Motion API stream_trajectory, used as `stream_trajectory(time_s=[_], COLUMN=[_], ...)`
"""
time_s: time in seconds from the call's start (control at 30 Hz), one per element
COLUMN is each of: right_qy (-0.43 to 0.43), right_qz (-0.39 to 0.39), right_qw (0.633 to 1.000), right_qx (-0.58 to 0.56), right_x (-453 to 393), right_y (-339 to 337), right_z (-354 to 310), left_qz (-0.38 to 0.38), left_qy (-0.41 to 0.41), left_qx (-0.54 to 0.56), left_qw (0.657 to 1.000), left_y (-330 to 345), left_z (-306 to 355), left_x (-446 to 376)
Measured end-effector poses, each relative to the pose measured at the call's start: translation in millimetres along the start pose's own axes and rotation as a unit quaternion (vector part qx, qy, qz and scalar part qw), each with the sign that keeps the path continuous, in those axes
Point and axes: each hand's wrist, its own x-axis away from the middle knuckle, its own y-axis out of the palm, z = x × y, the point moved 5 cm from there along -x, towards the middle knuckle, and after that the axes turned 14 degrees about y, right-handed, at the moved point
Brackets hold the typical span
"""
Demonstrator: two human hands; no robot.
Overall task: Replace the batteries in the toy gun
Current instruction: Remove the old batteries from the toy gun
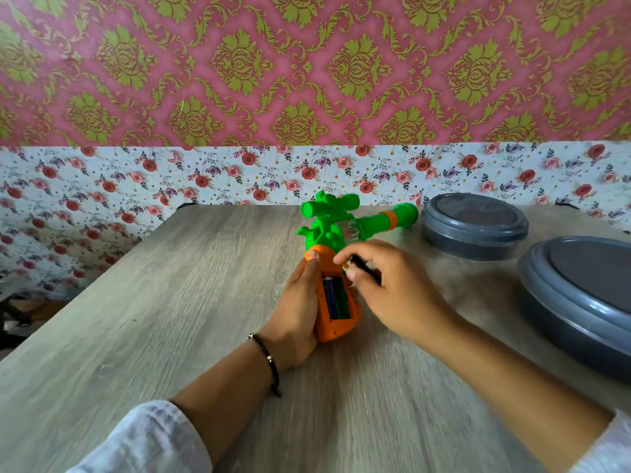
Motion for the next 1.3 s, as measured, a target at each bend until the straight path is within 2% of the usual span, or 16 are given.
stream_trajectory(time_s=[0.1, 0.27, 0.53, 0.7, 0.8, 0.87, 1.03, 1.2, 1.3], right_qy=[-0.037, -0.075, -0.049, 0.043, 0.108, 0.18, 0.344, 0.392, 0.396], right_qz=[-0.027, -0.016, 0.01, 0.029, 0.031, 0.029, -0.042, -0.106, -0.11], right_qw=[0.998, 0.993, 0.999, 0.995, 0.977, 0.961, 0.935, 0.91, 0.9], right_qx=[0.039, 0.091, 0.003, -0.087, -0.183, -0.206, -0.079, 0.088, 0.145], right_x=[6.6, 10.5, 14.2, 13.6, 7.8, 4.3, 10.2, 12.8, 14.4], right_y=[8.9, 10.9, 7.1, 1.6, -17.4, -37.1, -66.7, -73.8, -74.4], right_z=[-0.4, -5.7, -6.8, 1.9, 8.9, 20.6, 53.8, 75.3, 83.5], left_qz=[0.0, 0.002, -0.001, 0.016, 0.024, 0.023, 0.015, 0.013, 0.011], left_qy=[0.0, 0.017, 0.017, 0.011, 0.008, 0.005, 0.003, 0.005, 0.003], left_qx=[0.008, -0.016, -0.018, -0.019, -0.025, -0.022, 0.005, 0.014, 0.016], left_qw=[1.0, 1.0, 1.0, 1.0, 0.999, 0.999, 1.0, 1.0, 1.0], left_y=[0.6, 1.1, 2.5, 1.7, -0.7, -2.3, -1.4, -0.4, 0.5], left_z=[-0.4, 2.2, 3.9, 2.4, 2.4, 2.1, 0.7, 1.1, 1.4], left_x=[0.3, 1.8, 4.5, 4.8, 4.1, 3.4, 2.8, 3.5, 4.6])
